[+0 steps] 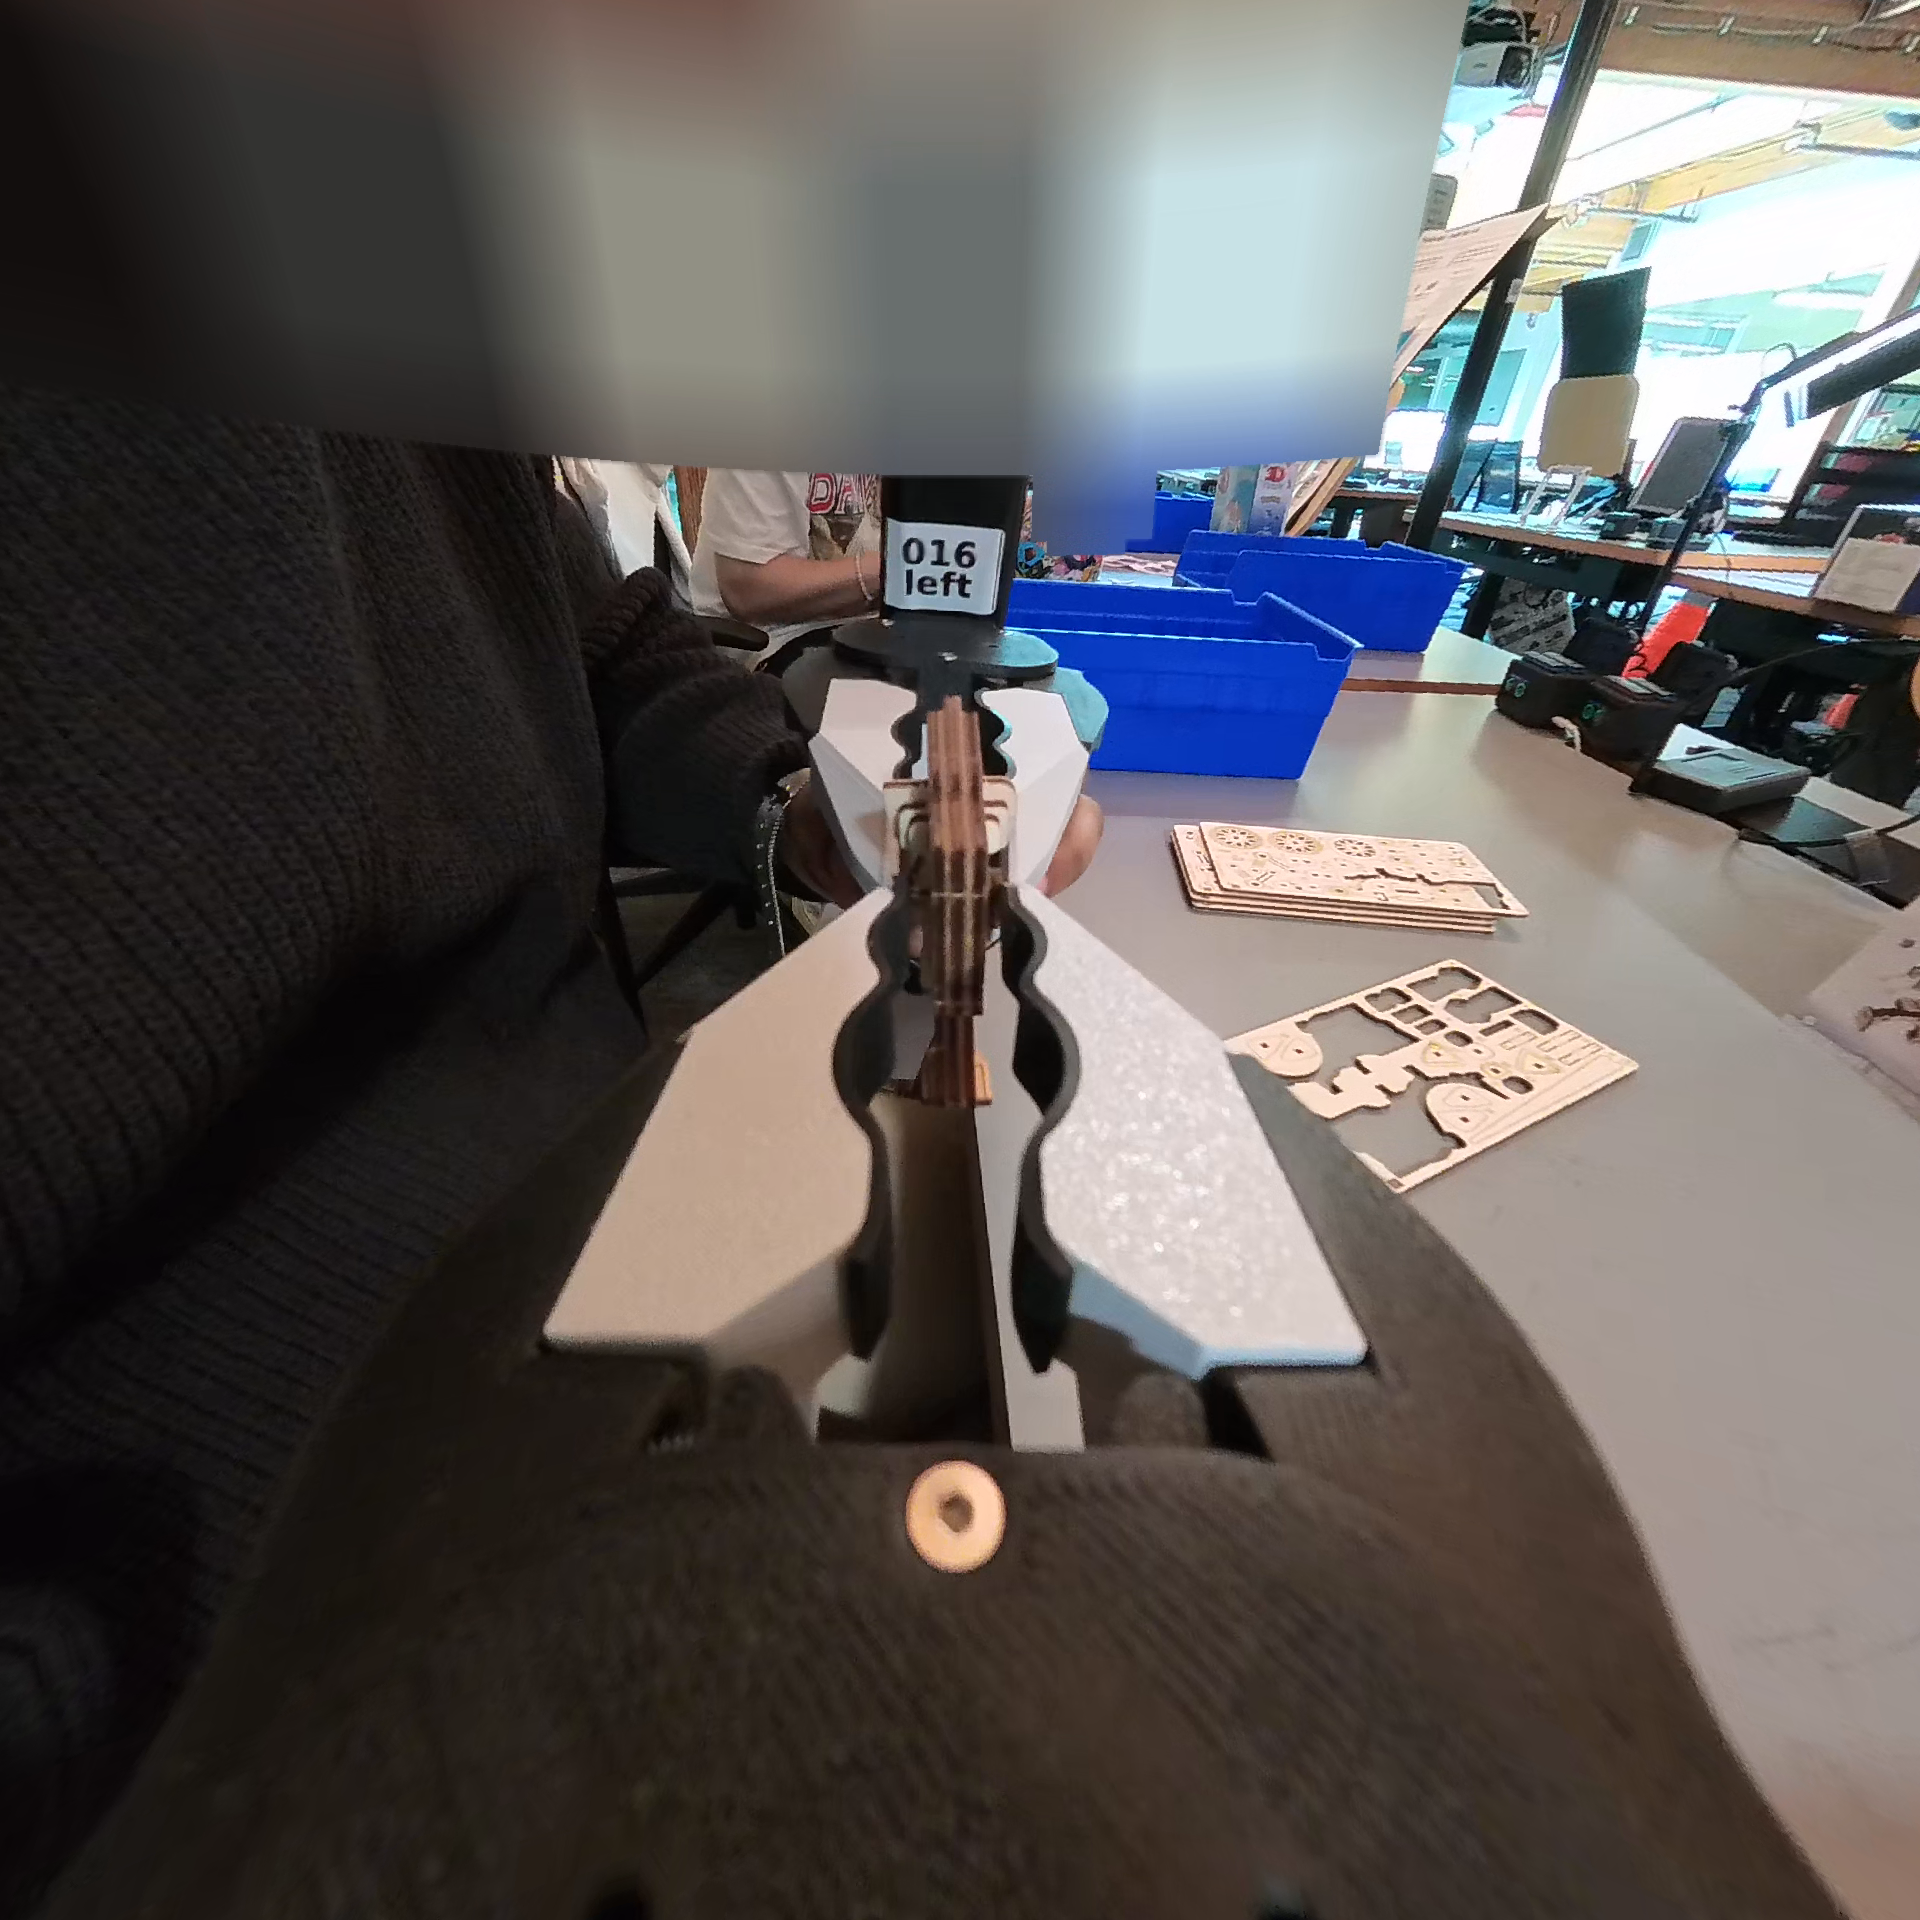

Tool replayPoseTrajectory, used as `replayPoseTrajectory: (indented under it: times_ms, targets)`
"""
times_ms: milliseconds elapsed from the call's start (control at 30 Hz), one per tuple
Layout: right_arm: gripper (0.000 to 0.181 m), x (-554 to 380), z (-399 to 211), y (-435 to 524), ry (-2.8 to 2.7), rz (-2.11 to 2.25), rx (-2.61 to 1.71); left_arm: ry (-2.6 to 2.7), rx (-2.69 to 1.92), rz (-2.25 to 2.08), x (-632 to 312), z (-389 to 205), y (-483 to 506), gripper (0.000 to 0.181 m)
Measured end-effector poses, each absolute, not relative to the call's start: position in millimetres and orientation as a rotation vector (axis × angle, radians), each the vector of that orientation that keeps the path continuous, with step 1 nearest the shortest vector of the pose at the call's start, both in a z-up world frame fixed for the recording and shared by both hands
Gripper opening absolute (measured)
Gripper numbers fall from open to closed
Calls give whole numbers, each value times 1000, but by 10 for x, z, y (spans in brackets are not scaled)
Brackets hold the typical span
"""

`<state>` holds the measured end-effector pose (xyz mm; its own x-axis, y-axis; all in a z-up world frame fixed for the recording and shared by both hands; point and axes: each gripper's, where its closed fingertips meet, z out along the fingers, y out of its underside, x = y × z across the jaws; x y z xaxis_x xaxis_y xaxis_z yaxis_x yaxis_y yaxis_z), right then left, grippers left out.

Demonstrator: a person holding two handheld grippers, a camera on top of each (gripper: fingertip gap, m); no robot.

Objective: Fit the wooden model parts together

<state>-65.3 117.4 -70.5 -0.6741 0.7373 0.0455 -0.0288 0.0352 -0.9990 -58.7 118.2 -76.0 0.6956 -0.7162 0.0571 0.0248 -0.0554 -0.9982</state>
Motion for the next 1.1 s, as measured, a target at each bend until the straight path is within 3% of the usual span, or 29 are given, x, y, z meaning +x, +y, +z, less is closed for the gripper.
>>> replayPoseTrajectory:
  times_ms: [1100]
  targets:
    - [16, -675, -759, 1209, -1738, 1670, -812, 583, -1562, -570, -616, -819, 1228, 16]
